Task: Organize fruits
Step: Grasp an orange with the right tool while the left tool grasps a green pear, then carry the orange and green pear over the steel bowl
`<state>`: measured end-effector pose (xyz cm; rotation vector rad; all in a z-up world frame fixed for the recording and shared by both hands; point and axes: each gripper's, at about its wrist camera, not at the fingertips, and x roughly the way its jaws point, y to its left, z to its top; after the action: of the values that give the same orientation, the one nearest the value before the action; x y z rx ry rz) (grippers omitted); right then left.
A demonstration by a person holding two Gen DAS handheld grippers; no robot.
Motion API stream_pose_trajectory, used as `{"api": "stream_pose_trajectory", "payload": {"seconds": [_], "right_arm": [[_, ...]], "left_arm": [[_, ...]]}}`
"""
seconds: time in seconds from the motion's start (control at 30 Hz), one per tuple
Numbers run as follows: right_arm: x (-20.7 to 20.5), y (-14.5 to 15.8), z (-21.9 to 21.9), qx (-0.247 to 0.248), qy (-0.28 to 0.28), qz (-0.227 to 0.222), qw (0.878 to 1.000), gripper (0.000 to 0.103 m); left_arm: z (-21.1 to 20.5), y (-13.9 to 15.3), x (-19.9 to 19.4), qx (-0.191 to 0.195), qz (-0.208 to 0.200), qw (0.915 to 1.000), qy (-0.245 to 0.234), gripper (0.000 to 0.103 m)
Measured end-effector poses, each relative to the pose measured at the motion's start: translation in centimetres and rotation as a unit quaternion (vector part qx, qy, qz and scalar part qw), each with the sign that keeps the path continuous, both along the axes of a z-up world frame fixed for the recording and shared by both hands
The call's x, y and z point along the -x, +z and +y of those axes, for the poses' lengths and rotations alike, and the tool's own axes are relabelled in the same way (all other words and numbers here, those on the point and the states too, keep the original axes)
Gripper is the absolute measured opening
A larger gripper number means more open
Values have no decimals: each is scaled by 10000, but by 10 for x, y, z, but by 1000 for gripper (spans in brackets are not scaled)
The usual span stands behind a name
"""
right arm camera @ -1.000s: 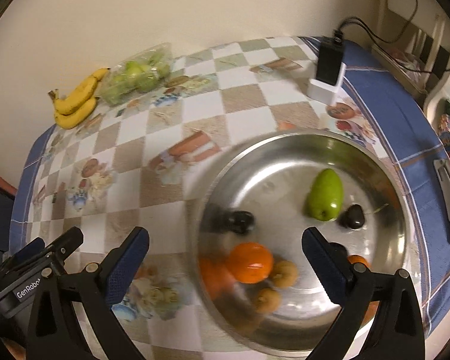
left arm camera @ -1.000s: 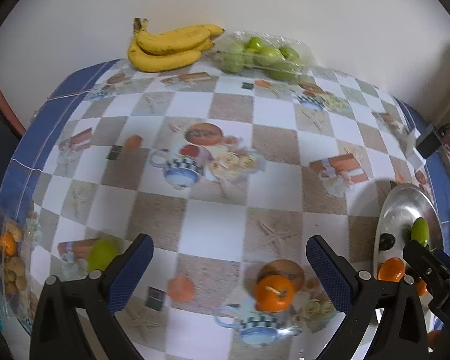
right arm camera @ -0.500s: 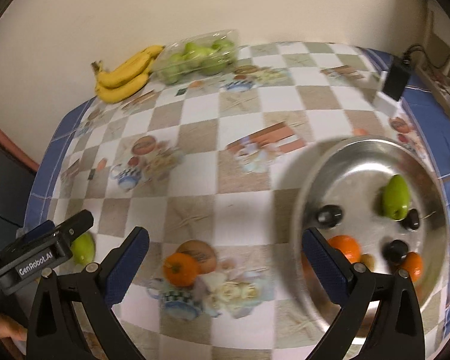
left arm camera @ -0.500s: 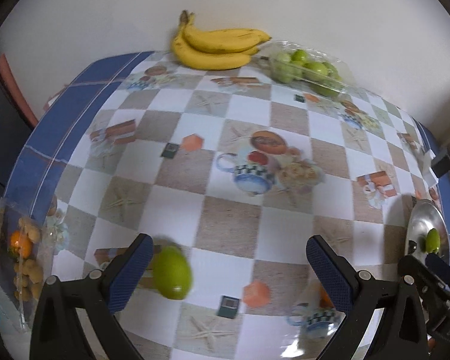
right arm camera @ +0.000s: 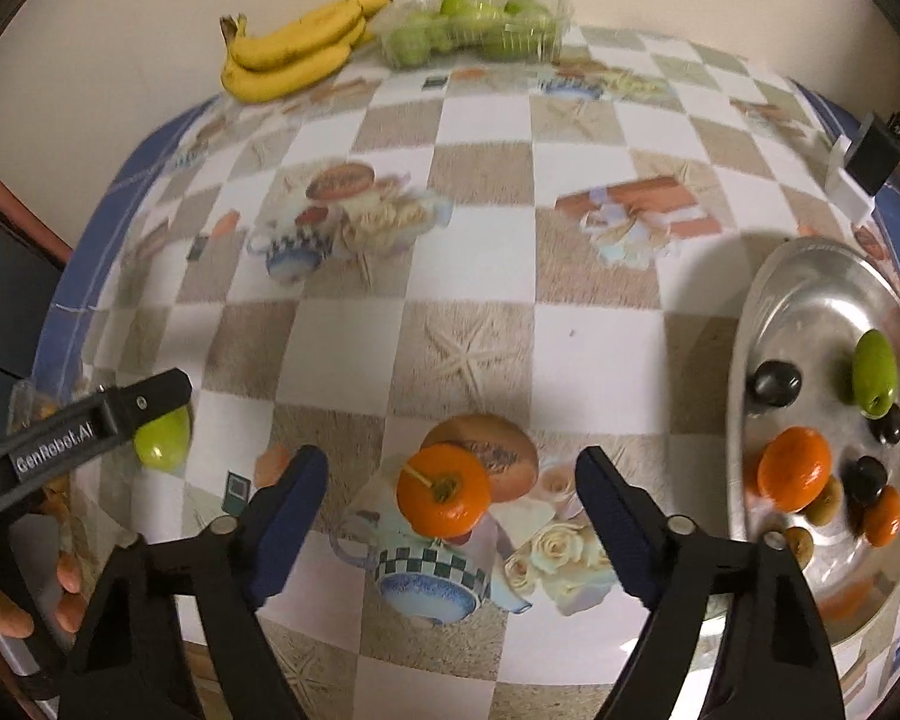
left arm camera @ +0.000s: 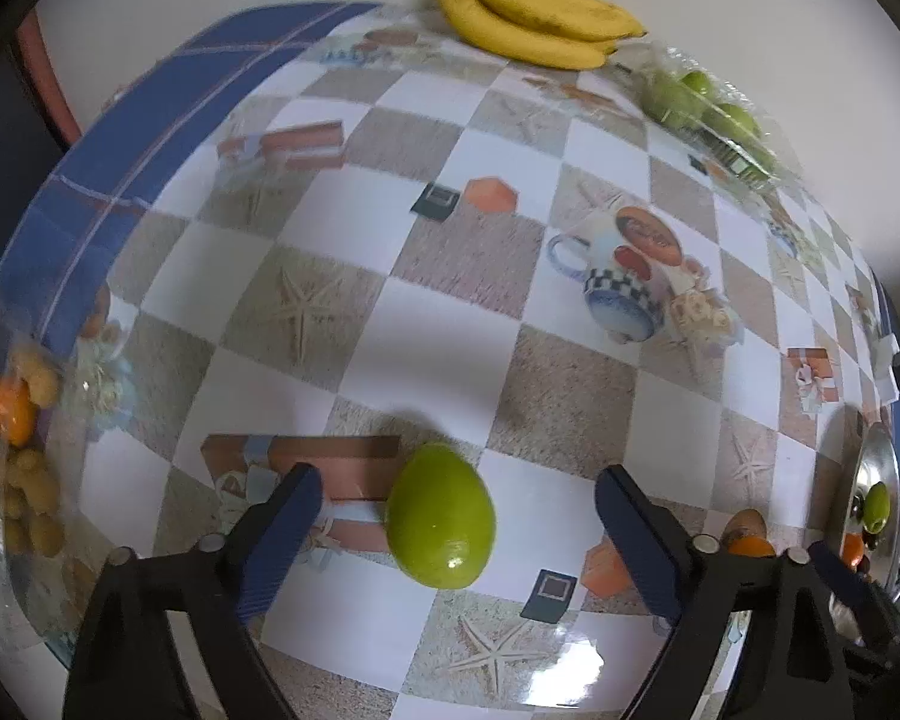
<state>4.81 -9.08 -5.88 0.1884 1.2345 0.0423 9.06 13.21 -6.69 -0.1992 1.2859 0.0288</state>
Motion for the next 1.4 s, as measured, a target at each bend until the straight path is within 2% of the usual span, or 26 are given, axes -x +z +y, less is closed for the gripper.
{"api": "stream_pose_trajectory", "payload": {"seconds": [0.1, 0.27, 0.47, 0.53, 0.57, 1.0, 1.4], "right_arm": [[0, -8, 3, 3, 36, 131, 9999, 72], [0, -12, 4, 11, 24, 228, 9997, 63], [0, -13, 3, -3, 10, 302, 9995, 47], [0, -13, 3, -6, 14, 305, 9995, 42], [0, -14, 3, -23, 16, 306, 9995, 39], [4, 2, -5, -176, -39, 168, 9997, 38], [5, 14, -23, -11, -125, 76, 9999, 38]], "left_arm": [[4, -3, 1, 32, 43, 10000, 62, 85], [6, -6, 2, 100, 123, 9998, 145, 73], [4, -10, 3, 139, 209, 9996, 112, 52], [4, -13, 3, 103, 259, 9995, 115, 42], [4, -13, 3, 107, 261, 9995, 125, 42], [4, -4, 7, 49, 69, 9998, 193, 42], [-27, 17, 12, 19, -131, 9999, 81, 42]]}}
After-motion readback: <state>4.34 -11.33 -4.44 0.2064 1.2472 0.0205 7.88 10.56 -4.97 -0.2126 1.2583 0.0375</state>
